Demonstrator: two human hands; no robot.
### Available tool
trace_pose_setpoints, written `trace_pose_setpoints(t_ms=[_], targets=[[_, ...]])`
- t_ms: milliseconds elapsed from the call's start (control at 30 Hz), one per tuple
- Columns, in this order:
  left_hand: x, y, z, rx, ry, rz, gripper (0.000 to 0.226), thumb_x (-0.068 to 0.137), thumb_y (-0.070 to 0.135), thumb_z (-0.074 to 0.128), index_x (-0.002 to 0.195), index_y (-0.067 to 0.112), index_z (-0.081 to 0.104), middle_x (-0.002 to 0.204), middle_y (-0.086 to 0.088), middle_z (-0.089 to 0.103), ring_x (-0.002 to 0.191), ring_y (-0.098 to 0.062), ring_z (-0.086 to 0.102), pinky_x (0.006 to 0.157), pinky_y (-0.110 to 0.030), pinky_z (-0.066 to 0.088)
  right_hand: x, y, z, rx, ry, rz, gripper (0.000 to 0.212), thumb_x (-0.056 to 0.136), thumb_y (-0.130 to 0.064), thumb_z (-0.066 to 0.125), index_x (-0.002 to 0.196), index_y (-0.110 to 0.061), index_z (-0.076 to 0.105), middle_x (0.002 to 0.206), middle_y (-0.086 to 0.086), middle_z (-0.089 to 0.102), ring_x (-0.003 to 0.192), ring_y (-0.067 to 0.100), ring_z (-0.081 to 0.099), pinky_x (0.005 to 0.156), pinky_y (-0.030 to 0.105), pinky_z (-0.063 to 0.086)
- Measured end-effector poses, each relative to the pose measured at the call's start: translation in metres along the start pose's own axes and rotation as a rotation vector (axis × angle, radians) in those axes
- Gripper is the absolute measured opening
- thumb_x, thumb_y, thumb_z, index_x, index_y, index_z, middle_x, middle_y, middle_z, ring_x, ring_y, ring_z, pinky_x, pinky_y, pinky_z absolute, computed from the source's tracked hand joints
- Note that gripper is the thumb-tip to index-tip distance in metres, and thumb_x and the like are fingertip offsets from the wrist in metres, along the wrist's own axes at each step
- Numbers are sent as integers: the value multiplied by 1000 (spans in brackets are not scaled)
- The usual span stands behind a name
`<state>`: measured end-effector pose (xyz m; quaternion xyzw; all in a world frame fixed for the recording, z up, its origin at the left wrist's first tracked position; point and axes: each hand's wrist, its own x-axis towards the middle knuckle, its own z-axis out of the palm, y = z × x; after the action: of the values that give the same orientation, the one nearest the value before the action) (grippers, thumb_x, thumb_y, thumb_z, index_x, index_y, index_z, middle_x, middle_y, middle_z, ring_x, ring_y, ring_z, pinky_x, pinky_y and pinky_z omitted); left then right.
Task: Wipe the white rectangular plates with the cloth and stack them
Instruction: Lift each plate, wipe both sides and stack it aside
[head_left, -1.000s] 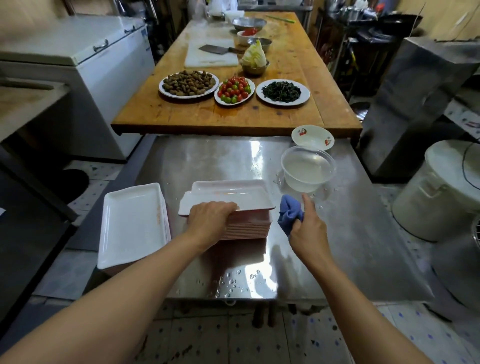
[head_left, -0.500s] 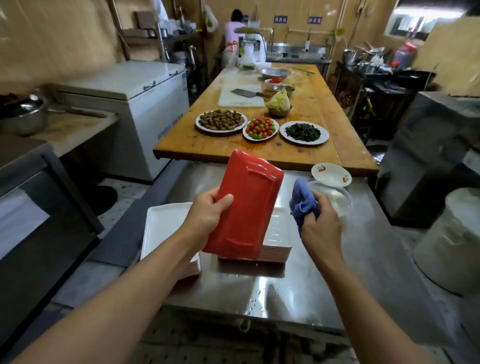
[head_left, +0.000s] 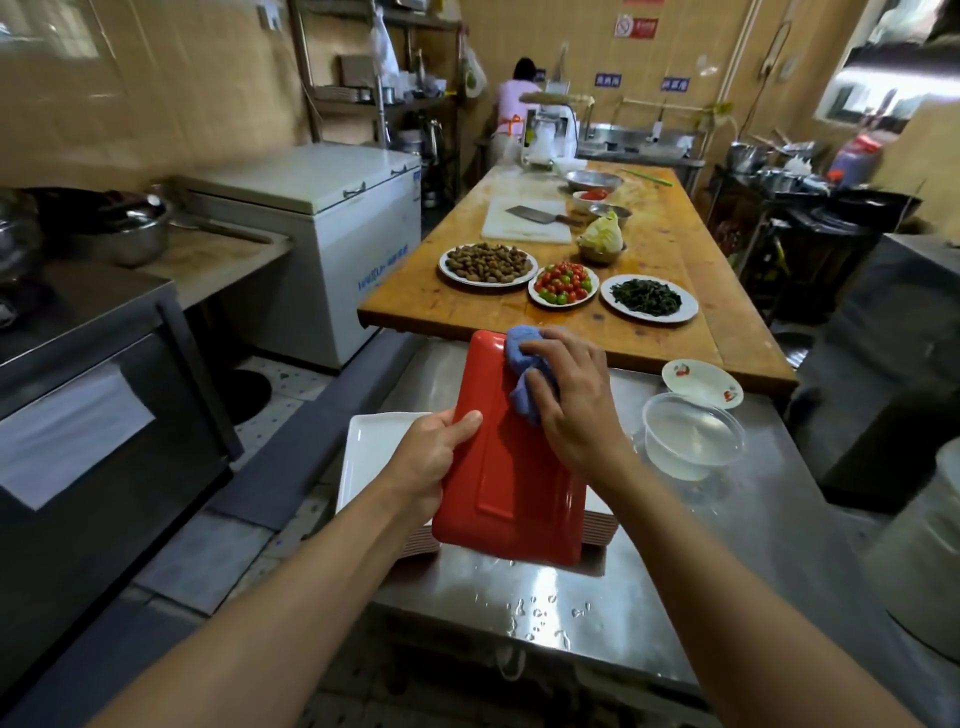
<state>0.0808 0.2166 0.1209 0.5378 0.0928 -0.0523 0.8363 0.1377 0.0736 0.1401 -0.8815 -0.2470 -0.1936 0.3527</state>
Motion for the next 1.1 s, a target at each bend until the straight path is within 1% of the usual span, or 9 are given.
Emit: trace_pose_setpoints(t_ms=[100,267,367,500,600,700,833,967,1100], targets=[[-2,2,0,9,-6,6,21,97,8,43,106,0,60,79,-10,69,62,-16,68,63,-28,57,14,-6,7,-137,-19,-75,30,86,-16,58,116,-15,56,130,7,49,121,26,39,92,26,21],[1,1,-1,17,26,2,20,97,8,45,104,-1,60,82,-15,67,66,-21,66,64,-31,57,12,4,11,-206,-61,-127,30,89,-20,51,119,-14,51,121,9,52,111,26,47,94,38,31],[3,-3,-1,8,45,-15,22,96,11,47,109,0,60,87,-16,68,72,-25,67,65,-35,58,3,20,5,-57,29,65,24,90,-16,50,114,-11,50,106,6,51,100,21,48,80,28,32],[12,-8,5,3,69,-12,21,96,14,49,110,2,60,91,-18,69,76,-26,69,65,-37,59,-10,27,2,117,39,287,16,93,-13,44,106,-19,35,107,2,39,89,17,44,67,27,28],[22,-6,15,-83,87,11,18,96,10,48,104,0,60,75,-13,71,63,-21,69,57,-33,59,-26,18,5,148,70,333,21,93,-10,43,103,-22,29,106,8,41,85,20,43,59,27,20],[34,-1,20,-133,111,56,14,96,9,47,96,6,61,65,-6,71,58,-17,69,51,-31,57,-48,12,6,159,64,392,25,91,-10,46,108,-19,31,110,9,42,94,23,46,69,27,27],[45,-1,27,-149,101,97,14,96,13,48,98,10,61,70,-4,73,63,-17,70,51,-30,56,-72,11,-6,300,22,519,35,91,-13,51,106,-28,24,116,8,45,101,23,54,85,41,48],[48,-9,36,-107,73,108,21,99,16,44,114,9,57,83,-8,71,72,-18,71,60,-34,58,-69,18,-22,588,73,688,44,84,-5,61,105,-28,31,101,2,54,88,19,61,67,32,54],[48,-14,32,70,-26,33,31,100,21,41,128,10,50,110,-12,66,98,-24,65,85,-43,53,-63,27,-27,655,166,728,43,77,5,61,103,-21,37,94,12,57,80,23,58,72,42,53]])
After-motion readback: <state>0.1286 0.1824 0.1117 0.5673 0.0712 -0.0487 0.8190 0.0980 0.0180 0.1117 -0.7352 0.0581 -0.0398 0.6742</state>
